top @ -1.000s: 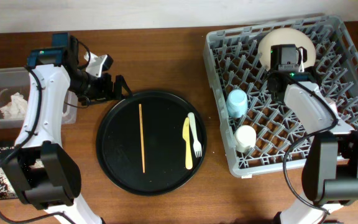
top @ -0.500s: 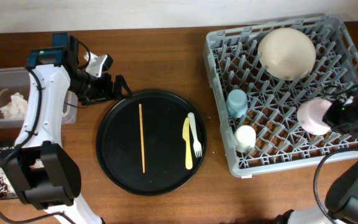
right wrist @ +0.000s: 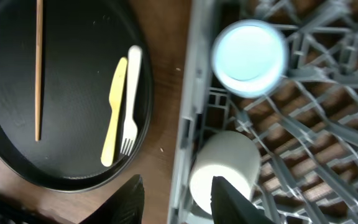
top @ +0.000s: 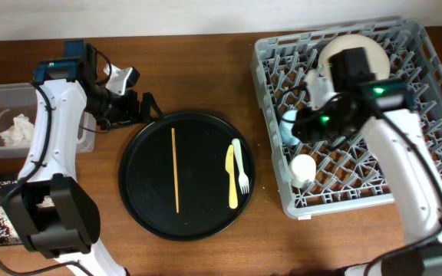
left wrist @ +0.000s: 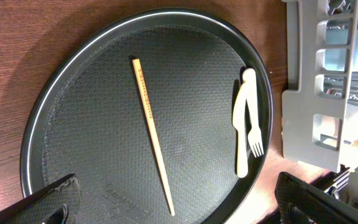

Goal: Sort waste into correct bins and load items into the dishwasher rack
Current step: 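Move the right gripper back over the tray to the wooden chopstick, then grasp the wooden chopstick with the right gripper and lift it, then carry the chopstick into the rack beside the pink bowl and release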

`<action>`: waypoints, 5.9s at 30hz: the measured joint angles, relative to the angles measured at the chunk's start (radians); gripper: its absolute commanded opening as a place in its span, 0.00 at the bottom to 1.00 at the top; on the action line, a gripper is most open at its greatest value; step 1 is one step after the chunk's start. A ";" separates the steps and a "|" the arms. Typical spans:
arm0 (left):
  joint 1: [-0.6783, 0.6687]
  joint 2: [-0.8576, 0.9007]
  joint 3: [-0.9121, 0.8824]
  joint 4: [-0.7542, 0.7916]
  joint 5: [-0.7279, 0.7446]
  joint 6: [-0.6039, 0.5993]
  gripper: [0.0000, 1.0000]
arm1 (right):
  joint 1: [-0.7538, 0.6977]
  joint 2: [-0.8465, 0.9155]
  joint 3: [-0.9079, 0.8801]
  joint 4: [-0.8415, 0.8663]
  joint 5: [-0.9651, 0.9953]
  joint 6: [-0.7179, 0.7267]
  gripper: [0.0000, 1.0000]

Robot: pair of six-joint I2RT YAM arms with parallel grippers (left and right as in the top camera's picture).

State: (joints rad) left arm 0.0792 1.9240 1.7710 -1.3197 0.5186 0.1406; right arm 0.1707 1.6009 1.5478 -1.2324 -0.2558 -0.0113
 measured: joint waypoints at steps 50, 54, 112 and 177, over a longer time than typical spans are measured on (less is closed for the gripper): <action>0.000 0.000 0.000 0.019 0.000 0.000 1.00 | 0.473 0.187 0.029 0.129 -0.007 0.328 0.61; 0.000 0.000 0.000 0.095 0.000 0.000 1.00 | 0.604 0.184 -0.066 0.399 0.032 0.518 0.54; 0.000 0.000 0.000 0.158 -0.378 -0.146 1.00 | 0.190 -0.066 -0.074 0.126 0.497 0.201 0.04; 0.000 0.000 0.000 0.161 -0.381 -0.146 1.00 | -0.636 -0.013 -0.231 0.288 0.431 0.983 0.04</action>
State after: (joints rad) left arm 0.0792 1.9240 1.7710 -1.1591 0.1375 -0.0051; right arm -0.4648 1.5875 1.3170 -0.9443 0.1753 0.9722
